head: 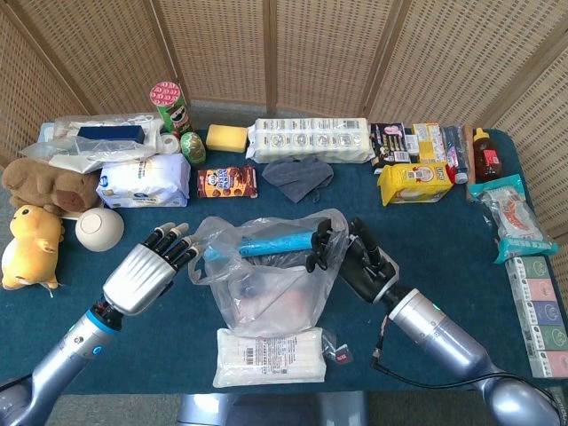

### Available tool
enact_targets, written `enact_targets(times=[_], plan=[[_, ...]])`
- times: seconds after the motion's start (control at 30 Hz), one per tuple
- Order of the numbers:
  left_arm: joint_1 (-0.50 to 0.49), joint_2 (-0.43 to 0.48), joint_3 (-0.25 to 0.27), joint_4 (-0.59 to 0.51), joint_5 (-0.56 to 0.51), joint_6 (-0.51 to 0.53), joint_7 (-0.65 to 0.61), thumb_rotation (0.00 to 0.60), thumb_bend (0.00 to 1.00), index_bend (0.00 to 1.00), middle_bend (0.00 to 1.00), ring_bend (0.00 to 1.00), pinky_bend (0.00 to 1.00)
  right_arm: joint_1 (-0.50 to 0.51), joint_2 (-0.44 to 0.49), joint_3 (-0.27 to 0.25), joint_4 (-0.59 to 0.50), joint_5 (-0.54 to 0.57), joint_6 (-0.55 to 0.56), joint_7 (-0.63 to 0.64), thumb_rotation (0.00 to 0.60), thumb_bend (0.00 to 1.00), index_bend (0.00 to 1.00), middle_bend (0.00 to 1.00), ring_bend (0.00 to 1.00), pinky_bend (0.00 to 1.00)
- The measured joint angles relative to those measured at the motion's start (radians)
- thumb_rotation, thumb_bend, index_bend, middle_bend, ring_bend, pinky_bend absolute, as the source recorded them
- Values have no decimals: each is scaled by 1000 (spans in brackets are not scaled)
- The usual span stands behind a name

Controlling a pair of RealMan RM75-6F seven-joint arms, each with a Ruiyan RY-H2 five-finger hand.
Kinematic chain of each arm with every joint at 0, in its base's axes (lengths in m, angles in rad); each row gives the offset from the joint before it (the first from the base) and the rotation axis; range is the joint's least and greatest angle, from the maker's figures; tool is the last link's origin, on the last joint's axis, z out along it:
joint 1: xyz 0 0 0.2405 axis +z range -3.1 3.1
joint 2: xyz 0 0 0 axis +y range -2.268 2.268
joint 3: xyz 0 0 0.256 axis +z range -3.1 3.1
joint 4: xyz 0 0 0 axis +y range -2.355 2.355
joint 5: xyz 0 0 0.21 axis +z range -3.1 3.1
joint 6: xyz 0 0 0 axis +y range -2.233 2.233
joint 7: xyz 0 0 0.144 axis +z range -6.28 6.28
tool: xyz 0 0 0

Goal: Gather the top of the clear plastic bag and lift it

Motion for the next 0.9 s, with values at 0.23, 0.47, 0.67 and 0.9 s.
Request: enact_targets(times=[0.23, 0.47, 0.67, 0.9], plan=[[-51, -69, -17, 61, 15, -7, 14, 600, 125, 220, 251, 140, 202, -6, -9, 0, 6, 0, -7, -4, 299, 126, 502, 594, 665, 522], [-109, -146, -37, 152, 68, 7, 17, 600, 152, 364, 347, 255, 220, -6, -19, -9, 7, 7, -8, -7, 299, 126, 503, 594, 665, 525], [-181, -220, -57, 248, 115, 14, 23, 600, 197, 557, 619, 489, 288, -21, -18, -5, -2, 7, -6, -13, 296, 126, 502, 594, 665, 525], [-250, -273, -66, 322, 121, -23, 17, 600, 195, 558, 627, 490, 295, -52, -12, 14, -10, 4, -8, -15, 297, 126, 502, 594, 665, 525]])
